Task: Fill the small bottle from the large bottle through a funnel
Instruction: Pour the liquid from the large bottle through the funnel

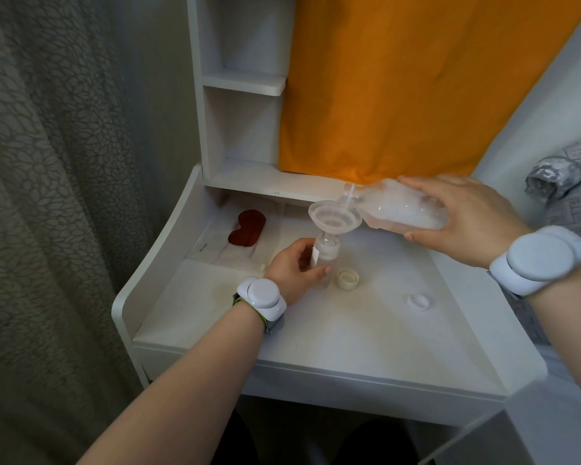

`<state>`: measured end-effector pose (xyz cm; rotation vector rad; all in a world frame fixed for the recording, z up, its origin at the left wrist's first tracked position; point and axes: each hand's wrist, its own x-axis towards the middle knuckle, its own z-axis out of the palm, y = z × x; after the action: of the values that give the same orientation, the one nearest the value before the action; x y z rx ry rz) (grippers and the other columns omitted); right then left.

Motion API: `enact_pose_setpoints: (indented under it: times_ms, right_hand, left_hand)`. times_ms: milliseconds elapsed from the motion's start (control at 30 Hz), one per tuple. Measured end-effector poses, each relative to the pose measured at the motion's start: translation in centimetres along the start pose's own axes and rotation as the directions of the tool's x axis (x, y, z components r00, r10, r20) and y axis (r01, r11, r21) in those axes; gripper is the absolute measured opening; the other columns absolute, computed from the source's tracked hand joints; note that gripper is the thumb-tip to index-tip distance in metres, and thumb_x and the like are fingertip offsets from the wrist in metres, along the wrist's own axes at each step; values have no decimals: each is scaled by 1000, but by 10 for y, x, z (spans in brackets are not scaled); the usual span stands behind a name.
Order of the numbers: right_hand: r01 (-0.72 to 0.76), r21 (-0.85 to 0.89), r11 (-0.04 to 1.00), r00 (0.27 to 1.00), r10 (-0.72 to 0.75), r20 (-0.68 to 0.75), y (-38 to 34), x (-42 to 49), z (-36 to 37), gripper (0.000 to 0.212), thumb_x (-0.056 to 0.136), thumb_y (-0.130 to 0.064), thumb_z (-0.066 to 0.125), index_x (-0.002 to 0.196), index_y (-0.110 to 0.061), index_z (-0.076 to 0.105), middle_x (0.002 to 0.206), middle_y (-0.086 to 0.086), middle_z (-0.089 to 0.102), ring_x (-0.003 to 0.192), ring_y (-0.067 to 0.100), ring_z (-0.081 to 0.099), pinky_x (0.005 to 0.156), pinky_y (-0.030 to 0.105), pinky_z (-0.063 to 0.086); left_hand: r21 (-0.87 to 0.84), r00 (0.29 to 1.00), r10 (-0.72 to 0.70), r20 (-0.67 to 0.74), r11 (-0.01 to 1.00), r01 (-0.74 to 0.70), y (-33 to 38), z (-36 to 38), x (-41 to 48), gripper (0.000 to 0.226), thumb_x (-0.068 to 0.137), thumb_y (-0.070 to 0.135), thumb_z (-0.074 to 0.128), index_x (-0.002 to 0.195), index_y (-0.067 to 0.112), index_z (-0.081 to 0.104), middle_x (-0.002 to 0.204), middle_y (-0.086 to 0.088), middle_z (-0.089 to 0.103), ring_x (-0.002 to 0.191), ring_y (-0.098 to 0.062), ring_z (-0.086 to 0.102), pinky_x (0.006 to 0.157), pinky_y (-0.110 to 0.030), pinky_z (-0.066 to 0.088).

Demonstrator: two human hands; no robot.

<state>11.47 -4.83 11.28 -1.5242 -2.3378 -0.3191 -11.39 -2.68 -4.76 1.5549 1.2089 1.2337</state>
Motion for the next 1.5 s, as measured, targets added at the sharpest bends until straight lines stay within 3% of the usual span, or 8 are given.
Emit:
enact_pose_setpoints:
  times_ms: [533, 733, 867, 1000, 1133, 1200, 1333, 1500]
  right_hand:
    - [-4, 28, 1000, 999, 5, -39, 3, -2, 4, 75, 69, -38, 74, 136, -40, 39, 125, -1, 56, 111, 30, 50, 85, 35, 39]
    - [-44, 229, 972, 999, 47, -7, 7, -8, 16, 80, 68, -41, 74, 138, -40, 35, 133, -4, 52, 116, 24, 48, 95, 44, 43]
    - [-100, 481, 871, 990, 138, -44, 4, -14, 30, 83, 66, -38, 78, 139, -35, 38, 136, -9, 49, 114, 12, 49, 95, 26, 37]
    - [-101, 691, 716, 986, 165, -27, -3, -28, 42, 76, 69, -33, 78, 135, -34, 41, 134, -15, 51, 120, 6, 49, 99, 29, 41]
    - [-122, 824, 553, 974, 226, -7, -12, -47, 57, 63, 70, -25, 78, 123, -38, 46, 116, -24, 57, 100, -13, 55, 76, 6, 44]
    - [-173, 852, 495, 961, 274, 36, -13, -57, 69, 61, 70, -23, 78, 120, -37, 47, 114, -18, 59, 100, -5, 58, 78, 17, 49]
    - [-245, 882, 402, 941, 317, 117, -11, -74, 88, 62, 68, -18, 79, 118, -31, 45, 111, -5, 61, 101, 11, 60, 81, 30, 50]
    - [-291, 912, 289, 935, 288, 207, -2, -88, 103, 57, 70, -12, 78, 109, -36, 44, 110, -2, 63, 103, 17, 60, 86, 32, 50]
  left_hand:
    - [-28, 999, 31, 18, 999, -30, 1, 1, -2, 50, 79, 11, 71, 122, 24, 50, 113, -9, 65, 107, -28, 62, 97, -50, 47]
    - [-54, 1000, 26, -14, 998, -26, 3, -8, -3, 66, 80, 24, 71, 137, 19, 38, 130, -9, 55, 120, -20, 53, 105, -38, 41]
    - [-37, 997, 41, -65, 998, -44, 5, -19, -12, 61, 80, 26, 71, 133, 26, 41, 123, 1, 56, 113, -13, 54, 98, -27, 42]
    - [17, 991, 69, -115, 998, -67, 11, -25, -27, 36, 80, 24, 71, 110, 32, 53, 106, 8, 61, 100, -6, 60, 91, -22, 48]
    - [16, 991, 101, -89, 995, -100, 27, -17, -42, 18, 80, 16, 72, 87, 28, 59, 85, 5, 63, 77, -9, 61, 71, -15, 51]
    - [29, 993, 113, -16, 993, -113, 35, -6, -49, 16, 80, 16, 71, 86, 25, 61, 83, 3, 64, 74, -8, 61, 72, -18, 53]
    - [21, 985, 97, 141, 995, -101, 45, 25, -55, 27, 80, 15, 71, 101, 25, 58, 96, 3, 63, 90, -11, 63, 88, -28, 52]
    - [138, 949, 29, 315, 988, -76, 43, 56, -45, 82, 79, 18, 72, 144, 30, 22, 135, 1, 45, 122, -12, 47, 102, -24, 38]
